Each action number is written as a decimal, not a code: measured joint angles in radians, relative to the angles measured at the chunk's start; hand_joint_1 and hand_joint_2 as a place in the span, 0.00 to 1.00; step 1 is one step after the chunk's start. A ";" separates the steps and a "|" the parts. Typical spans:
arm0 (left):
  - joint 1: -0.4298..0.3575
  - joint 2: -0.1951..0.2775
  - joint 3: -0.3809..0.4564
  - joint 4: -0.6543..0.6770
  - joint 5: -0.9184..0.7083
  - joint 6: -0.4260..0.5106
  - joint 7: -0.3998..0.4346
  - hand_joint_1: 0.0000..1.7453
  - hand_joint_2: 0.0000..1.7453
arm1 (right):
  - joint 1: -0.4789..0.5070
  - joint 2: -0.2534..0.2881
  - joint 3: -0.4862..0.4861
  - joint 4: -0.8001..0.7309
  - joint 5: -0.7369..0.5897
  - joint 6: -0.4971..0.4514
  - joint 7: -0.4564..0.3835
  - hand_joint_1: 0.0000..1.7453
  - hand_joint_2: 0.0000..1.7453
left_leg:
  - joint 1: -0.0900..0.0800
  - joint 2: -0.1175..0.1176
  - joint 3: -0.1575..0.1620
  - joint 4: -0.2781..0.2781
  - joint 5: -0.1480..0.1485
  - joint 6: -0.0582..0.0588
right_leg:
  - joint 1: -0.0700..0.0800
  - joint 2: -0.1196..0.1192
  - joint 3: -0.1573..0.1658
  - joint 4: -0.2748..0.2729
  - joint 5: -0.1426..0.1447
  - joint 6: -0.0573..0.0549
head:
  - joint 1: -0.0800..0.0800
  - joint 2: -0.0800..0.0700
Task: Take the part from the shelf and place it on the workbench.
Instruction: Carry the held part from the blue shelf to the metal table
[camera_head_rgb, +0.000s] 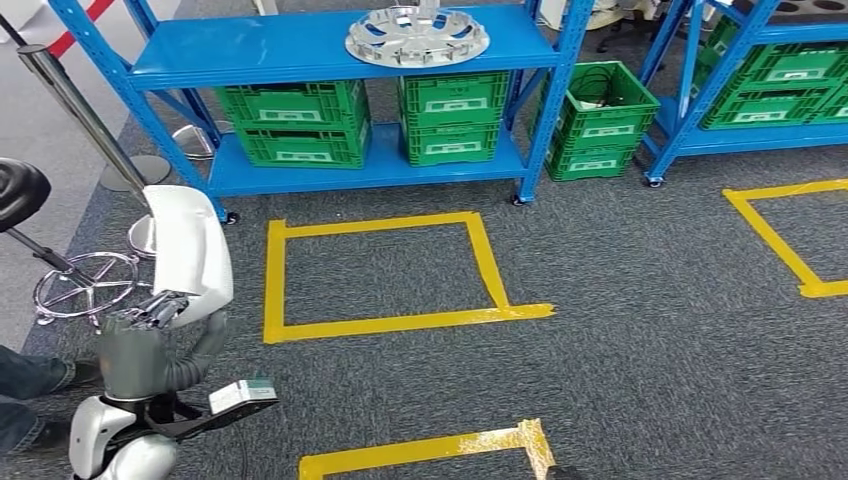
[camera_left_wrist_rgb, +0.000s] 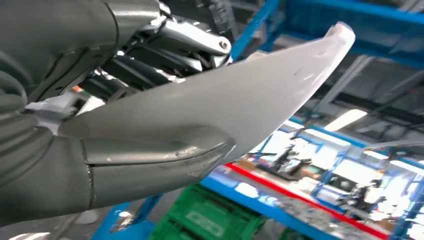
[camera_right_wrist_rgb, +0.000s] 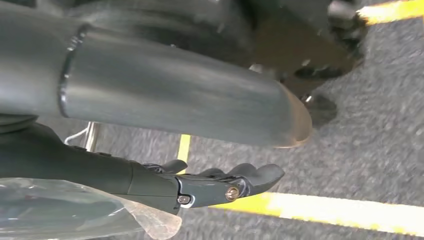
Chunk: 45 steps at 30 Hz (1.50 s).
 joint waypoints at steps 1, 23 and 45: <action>0.000 0.000 -0.001 0.000 0.001 0.000 -0.001 1.00 1.00 | 0.001 0.000 0.000 0.000 0.001 0.000 -0.002 0.00 0.00 | 0.001 -0.001 -0.002 0.003 -0.001 -0.006 | 0.000 -0.001 -0.002 -0.001 0.004 -0.006 | 0.001 0.000; -0.001 0.001 -0.008 0.000 0.011 0.000 -0.006 1.00 1.00 | 0.001 0.001 0.000 0.002 0.014 -0.003 -0.011 0.00 0.00 | 0.005 -0.004 -0.021 -0.009 0.027 -0.002 | 0.006 -0.002 -0.025 0.007 0.021 -0.015 | -0.009 0.000; 0.003 0.002 -0.010 -0.010 -0.002 0.001 -0.003 1.00 1.00 | 0.002 -0.004 0.012 0.004 0.037 0.001 -0.029 0.00 0.00 | 0.025 -0.107 -0.083 0.009 0.075 -0.026 | -0.023 0.049 -0.006 0.037 -0.028 0.011 | -0.010 0.000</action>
